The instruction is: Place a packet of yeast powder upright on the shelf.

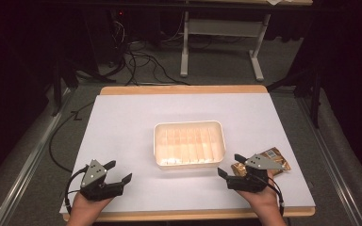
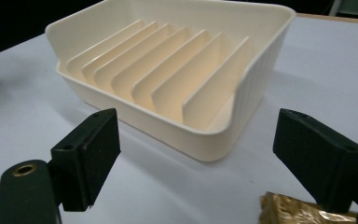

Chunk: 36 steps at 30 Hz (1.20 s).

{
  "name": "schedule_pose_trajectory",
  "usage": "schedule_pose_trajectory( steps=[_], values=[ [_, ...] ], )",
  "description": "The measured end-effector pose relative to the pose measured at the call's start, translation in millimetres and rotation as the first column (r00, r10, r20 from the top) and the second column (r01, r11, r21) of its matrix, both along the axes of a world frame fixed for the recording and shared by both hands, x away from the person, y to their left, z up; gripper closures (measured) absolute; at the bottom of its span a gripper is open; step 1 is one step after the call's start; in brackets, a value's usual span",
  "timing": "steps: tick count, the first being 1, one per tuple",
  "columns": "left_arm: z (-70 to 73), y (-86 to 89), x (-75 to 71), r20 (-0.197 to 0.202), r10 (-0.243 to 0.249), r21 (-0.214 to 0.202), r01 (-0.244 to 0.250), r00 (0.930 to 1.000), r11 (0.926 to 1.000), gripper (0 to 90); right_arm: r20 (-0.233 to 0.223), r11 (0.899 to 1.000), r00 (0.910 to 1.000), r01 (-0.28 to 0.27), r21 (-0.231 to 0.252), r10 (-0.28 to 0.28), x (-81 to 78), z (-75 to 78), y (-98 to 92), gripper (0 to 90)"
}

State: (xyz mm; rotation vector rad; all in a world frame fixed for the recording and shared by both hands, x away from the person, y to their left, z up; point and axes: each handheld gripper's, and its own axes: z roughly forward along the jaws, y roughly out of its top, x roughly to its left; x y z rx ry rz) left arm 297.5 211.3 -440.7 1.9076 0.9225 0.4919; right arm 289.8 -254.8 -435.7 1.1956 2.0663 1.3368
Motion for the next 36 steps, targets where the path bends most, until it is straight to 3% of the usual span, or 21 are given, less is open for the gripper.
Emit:
schedule_pose_trajectory(
  steps=[3,6,15,21,27,31,34,36],
  values=[
    [-0.2,-2.6,0.7,-0.003,-0.001,0.012,0.001,1.0,0.9999,24.1,0.007,0.999,0.9998,0.017,0.028,-0.018,-0.7,0.4,-7.1,16.8],
    [-0.6,-6.0,0.3,-0.003,-0.008,0.022,0.008,1.0,0.9997,24.1,0.03,0.999,0.9993,0.022,0.033,-0.023,-1.9,1.5,-12.5,18.4],
    [-0.5,-3.6,0.5,0.0,-0.007,0.02,0.007,1.0,0.9998,24.1,0.05,0.999,0.9986,0.014,0.049,-0.016,-1.0,-0.1,-18.7,19.8],
    [-0.5,-5.2,0.3,0.001,-0.017,0.023,0.017,0.9999,0.9996,24.1,0.056,0.997,0.9976,0.037,0.068,-0.041,-1.7,1.9,-25.2,20.5],
    [-0.6,-5.5,0.0,-0.002,-0.022,0.027,0.022,0.9997,0.9994,24.2,0.051,0.996,0.9948,0.087,0.031,-0.089,-0.9,5.0,-40.2,23.5],
    [-0.6,-5.4,-0.1,-0.002,-0.023,0.027,0.023,0.9997,0.9994,24.2,0.039,0.993,0.9929,0.111,0.04,-0.112,-0.1,6.1,-49.1,24.0],
    [-0.1,-5.1,-0.3,0.003,-0.024,0.027,0.024,0.9997,0.9993,24.2,0.035,0.988,0.9879,0.151,-0.002,-0.151,-0.2,7.0,-60.4,25.3],
    [-0.2,-4.7,-0.1,0.002,-0.022,0.023,0.022,0.9998,0.9995,24.2,0.031,0.987,0.9865,0.161,-0.002,-0.161,-0.4,7.1,-63.2,25.6]
  ],
)
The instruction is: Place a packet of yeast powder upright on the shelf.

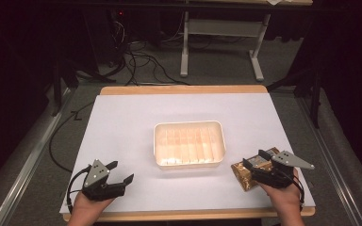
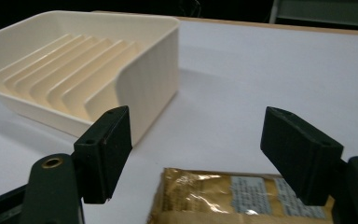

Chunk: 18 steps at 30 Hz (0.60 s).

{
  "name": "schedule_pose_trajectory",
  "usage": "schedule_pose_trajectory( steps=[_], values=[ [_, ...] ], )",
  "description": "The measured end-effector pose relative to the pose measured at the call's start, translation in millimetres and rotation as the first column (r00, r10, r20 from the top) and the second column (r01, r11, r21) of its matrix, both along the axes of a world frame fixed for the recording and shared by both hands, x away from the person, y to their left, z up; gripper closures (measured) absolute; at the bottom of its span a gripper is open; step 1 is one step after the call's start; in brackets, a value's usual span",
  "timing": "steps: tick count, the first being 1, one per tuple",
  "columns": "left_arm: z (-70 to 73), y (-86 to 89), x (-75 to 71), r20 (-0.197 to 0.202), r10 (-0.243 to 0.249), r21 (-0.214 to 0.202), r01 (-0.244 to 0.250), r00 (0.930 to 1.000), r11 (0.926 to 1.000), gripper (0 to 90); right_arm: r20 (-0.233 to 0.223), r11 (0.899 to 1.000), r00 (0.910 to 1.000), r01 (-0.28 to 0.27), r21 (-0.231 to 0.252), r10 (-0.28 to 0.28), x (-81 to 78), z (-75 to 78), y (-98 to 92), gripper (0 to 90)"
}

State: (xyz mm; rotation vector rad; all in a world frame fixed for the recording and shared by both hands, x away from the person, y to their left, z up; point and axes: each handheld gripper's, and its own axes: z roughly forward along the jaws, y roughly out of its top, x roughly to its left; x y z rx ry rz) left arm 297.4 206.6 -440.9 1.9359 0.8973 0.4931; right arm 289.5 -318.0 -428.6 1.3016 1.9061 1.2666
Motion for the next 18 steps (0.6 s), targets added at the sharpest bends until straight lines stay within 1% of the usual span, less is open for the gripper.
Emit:
schedule_pose_trajectory(
  steps=[3,4,5,6,7,8,9,10,12,13,14,15,16,17,18],
  values=[
    [-0.8,0.4,0.6,-0.006,0.007,-0.004,-0.007,1.0,1.0,24.2,-0.023,0.999,0.9986,0.047,0.003,-0.047,0.0,-0.1,-14.7,27.0],
    [-0.8,0.2,0.6,-0.005,0.007,-0.001,-0.007,1.0,1.0,24.2,-0.023,0.998,0.9978,0.062,0.001,-0.062,-0.1,0.2,-19.9,28.0],
    [-0.8,0.2,0.6,-0.005,0.007,-0.001,-0.007,1.0,1.0,24.2,-0.023,0.998,0.9978,0.062,0.001,-0.062,-0.1,0.2,-19.9,28.0],
    [-0.7,-0.5,0.3,-0.005,0.005,0.001,-0.005,1.0,1.0,24.3,-0.025,0.997,0.9964,0.081,-0.001,-0.081,-0.6,0.0,-26.5,28.9],
    [-0.7,-0.5,0.3,-0.005,0.005,0.001,-0.005,1.0,1.0,24.3,-0.025,0.997,0.9964,0.081,-0.001,-0.081,-0.6,0.0,-26.5,28.9],
    [-0.8,-1.0,0.3,-0.004,0.001,0.006,-0.001,1.0,1.0,24.3,-0.027,0.995,0.9944,0.103,0.004,-0.103,-0.8,-0.2,-33.4,30.2],
    [-0.8,-1.0,0.3,-0.004,0.001,0.006,-0.001,1.0,1.0,24.3,-0.027,0.995,0.9944,0.103,0.004,-0.103,-0.8,-0.2,-33.4,30.2],
    [-1.1,-1.3,0.5,-0.005,0.0,0.008,0.0,1.0,1.0,24.3,-0.038,0.992,0.9918,0.123,0.014,-0.122,-0.4,-1.0,-41.0,30.5],
    [-0.9,-1.0,0.7,-0.004,0.003,0.009,-0.003,1.0,1.0,24.3,-0.05,0.989,0.9878,0.149,0.027,-0.147,0.3,-2.4,-49.2,30.4],
    [-0.9,-1.0,0.7,-0.004,0.003,0.009,-0.003,1.0,1.0,24.3,-0.05,0.989,0.9878,0.149,0.027,-0.147,0.3,-2.4,-49.2,30.4],
    [-0.6,-0.7,0.5,-0.004,0.003,0.006,-0.003,1.0,1.0,24.3,-0.072,0.983,0.9814,0.181,0.032,-0.178,0.4,-4.6,-57.0,29.0],
    [-0.4,-0.6,0.2,-0.003,0.005,0.004,-0.005,1.0,1.0,24.3,-0.072,0.983,0.9814,0.181,0.032,-0.178,0.4,-4.6,-57.0,29.0],
    [-0.2,-0.3,-0.1,0.001,0.005,0.005,-0.005,1.0,1.0,24.3,-0.093,0.979,0.9761,0.201,0.042,-0.197,1.4,-7.7,-64.6,28.0],
    [-0.2,-0.3,-0.1,0.001,0.005,0.005,-0.005,1.0,1.0,24.4,-0.093,0.979,0.9761,0.201,0.042,-0.197,1.4,-7.7,-64.6,28.0],
    [-0.2,0.1,0.1,-0.002,0.006,0.002,-0.006,1.0,1.0,24.4,-0.111,0.973,0.9697,0.224,0.052,-0.218,2.8,-10.5,-72.2,25.8]
  ],
)
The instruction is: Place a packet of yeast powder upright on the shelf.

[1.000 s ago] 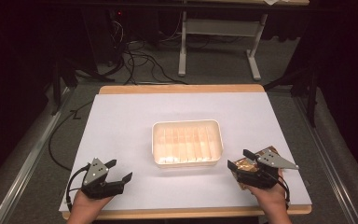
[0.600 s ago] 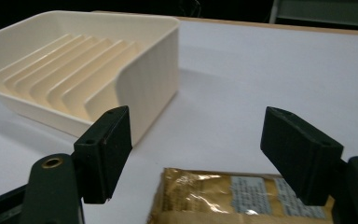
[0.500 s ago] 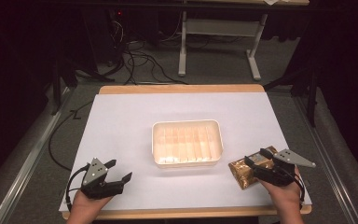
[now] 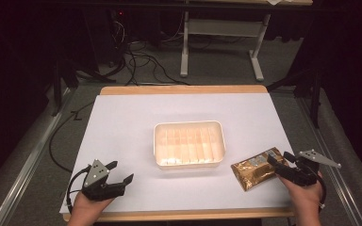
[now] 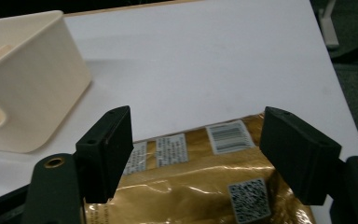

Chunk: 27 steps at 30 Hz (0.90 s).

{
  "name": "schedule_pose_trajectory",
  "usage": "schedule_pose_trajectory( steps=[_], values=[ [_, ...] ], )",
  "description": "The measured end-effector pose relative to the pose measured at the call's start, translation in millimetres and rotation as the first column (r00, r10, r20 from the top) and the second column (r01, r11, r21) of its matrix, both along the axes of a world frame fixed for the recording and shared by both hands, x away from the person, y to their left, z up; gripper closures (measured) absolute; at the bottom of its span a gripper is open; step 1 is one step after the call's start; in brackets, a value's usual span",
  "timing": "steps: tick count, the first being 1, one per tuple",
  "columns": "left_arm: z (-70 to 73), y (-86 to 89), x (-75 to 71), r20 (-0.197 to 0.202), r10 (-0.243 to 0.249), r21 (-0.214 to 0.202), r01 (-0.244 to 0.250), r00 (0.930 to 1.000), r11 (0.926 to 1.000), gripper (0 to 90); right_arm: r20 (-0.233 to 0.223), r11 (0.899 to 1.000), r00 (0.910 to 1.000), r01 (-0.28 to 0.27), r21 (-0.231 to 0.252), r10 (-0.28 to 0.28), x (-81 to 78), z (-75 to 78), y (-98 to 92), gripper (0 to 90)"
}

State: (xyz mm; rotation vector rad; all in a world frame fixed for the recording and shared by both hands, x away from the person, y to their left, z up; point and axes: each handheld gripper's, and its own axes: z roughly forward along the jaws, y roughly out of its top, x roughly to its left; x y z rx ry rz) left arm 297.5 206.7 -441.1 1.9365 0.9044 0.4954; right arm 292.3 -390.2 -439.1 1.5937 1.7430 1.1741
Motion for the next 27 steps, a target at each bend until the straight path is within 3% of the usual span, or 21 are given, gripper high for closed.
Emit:
schedule_pose_trajectory(
  steps=[6,10,14,17,23,27],
  values=[
    [-0.1,-1.7,-0.7,0.001,-0.011,0.014,0.011,0.9999,0.9998,24.5,-0.059,0.998,0.9964,0.062,0.027,-0.061,-0.2,-8.1,-15.5,26.9],
    [-1.5,-2.2,0.6,-0.008,-0.011,0.015,0.011,0.9999,0.9998,24.6,-0.098,0.993,0.9918,0.09,0.076,-0.082,0.8,-15.7,-25.4,27.4],
    [-1.6,-3.5,0.3,-0.008,-0.015,0.017,0.015,0.9999,0.9997,24.5,-0.114,0.988,0.989,0.108,0.11,-0.095,0.6,-19.8,-32.7,28.2],
    [-1.4,-3.4,0.1,-0.007,-0.014,0.017,0.014,0.9999,0.9998,24.5,-0.118,0.988,0.9877,0.115,0.106,-0.102,0.3,-21.3,-35.7,28.1],
    [-1.7,-2.8,0.1,-0.01,-0.014,0.017,0.014,0.9999,0.9998,24.5,-0.138,0.974,0.9811,0.158,0.165,-0.136,-1.3,-27.9,-48.2,28.0],
    [-1.9,-3.9,-0.3,-0.013,-0.016,0.019,0.016,0.9998,0.9997,24.5,-0.178,0.966,0.975,0.168,0.199,-0.133,-0.3,-34.6,-51.3,29.4]
  ],
)
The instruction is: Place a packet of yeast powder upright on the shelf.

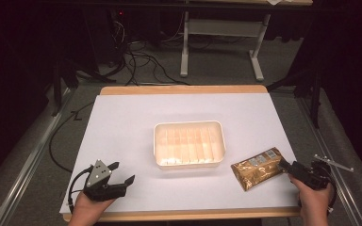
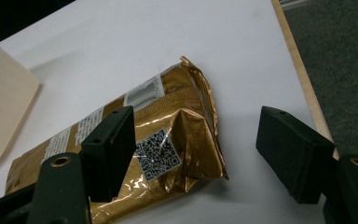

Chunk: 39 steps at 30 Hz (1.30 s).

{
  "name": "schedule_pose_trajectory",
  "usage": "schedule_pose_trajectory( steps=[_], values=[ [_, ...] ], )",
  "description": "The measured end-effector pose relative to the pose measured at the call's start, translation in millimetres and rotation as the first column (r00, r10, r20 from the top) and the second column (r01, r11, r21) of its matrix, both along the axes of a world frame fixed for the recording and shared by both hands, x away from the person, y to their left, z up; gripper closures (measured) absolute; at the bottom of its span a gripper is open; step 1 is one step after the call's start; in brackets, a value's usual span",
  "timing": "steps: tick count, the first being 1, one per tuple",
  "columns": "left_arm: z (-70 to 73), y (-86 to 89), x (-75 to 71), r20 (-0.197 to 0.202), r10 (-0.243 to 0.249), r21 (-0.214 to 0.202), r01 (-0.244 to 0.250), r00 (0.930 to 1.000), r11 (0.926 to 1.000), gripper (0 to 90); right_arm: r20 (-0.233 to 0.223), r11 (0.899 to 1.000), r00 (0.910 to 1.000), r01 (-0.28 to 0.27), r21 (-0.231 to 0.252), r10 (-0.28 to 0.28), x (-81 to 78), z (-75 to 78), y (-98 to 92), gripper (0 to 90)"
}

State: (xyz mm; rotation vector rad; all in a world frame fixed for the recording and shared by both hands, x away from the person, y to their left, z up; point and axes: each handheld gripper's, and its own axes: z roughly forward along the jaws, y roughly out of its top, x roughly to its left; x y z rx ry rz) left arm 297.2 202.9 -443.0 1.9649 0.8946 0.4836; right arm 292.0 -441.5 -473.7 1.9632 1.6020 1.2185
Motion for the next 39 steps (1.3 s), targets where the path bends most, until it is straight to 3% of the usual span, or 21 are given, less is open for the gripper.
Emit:
schedule_pose_trajectory(
  steps=[2,3,6,9,14,21,27,32,33,39],
  values=[
    [0.1,-0.3,-0.3,0.0,-0.001,0.001,0.001,1.0,1.0,24.5,-0.016,1.0,0.9998,0.008,0.022,-0.008,0.0,-2.5,-1.8,31.0],
    [0.1,-0.5,-0.3,0.001,-0.002,0.003,0.002,1.0,1.0,24.5,-0.015,0.998,0.9997,0.021,0.066,-0.02,-1.5,-3.4,-4.4,33.3],
    [0.0,-0.6,-0.1,0.0,-0.003,0.004,0.003,1.0,1.0,24.5,-0.009,0.995,0.9997,0.022,0.098,-0.021,-2.5,-4.6,-8.0,36.2],
    [-0.7,-1.3,0.4,-0.005,-0.006,0.006,0.006,1.0,1.0,24.5,-0.011,0.987,0.9998,-0.011,0.159,0.013,-2.2,-7.7,-9.0,44.8],
    [-0.9,-1.5,0.9,-0.006,-0.01,0.012,0.01,0.9999,0.9999,24.5,-0.022,0.979,0.9987,-0.041,0.201,0.046,-0.7,-9.6,-5.7,50.7],
    [-0.1,-1.8,0.1,-0.001,-0.016,0.019,0.016,0.9999,0.9997,24.6,-0.018,0.966,0.9987,-0.041,0.255,0.047,-2.7,-10.4,-9.8,73.2],
    [0.0,-1.6,0.2,0.0,-0.017,0.02,0.017,0.9999,0.9997,24.7,0.012,0.969,0.9972,-0.074,0.235,0.074,-2.5,-3.9,-5.4,88.2],
    [0.0,-2.1,0.2,0.0,-0.019,0.024,0.019,0.9998,0.9995,24.7,0.051,0.97,0.995,-0.095,0.222,0.086,-3.7,5.7,0.1,89.3],
    [-0.3,-2.5,0.2,-0.001,-0.021,0.027,0.021,0.9998,0.9994,24.7,0.079,0.972,0.9918,-0.114,0.205,0.1,-4.1,10.0,2.7,89.4],
    [-0.8,-3.4,0.4,-0.002,-0.023,0.031,0.023,0.9997,0.9993,24.8,0.151,0.976,0.9818,-0.141,0.168,0.116,-6.0,23.6,11.7,89.6]
  ],
)
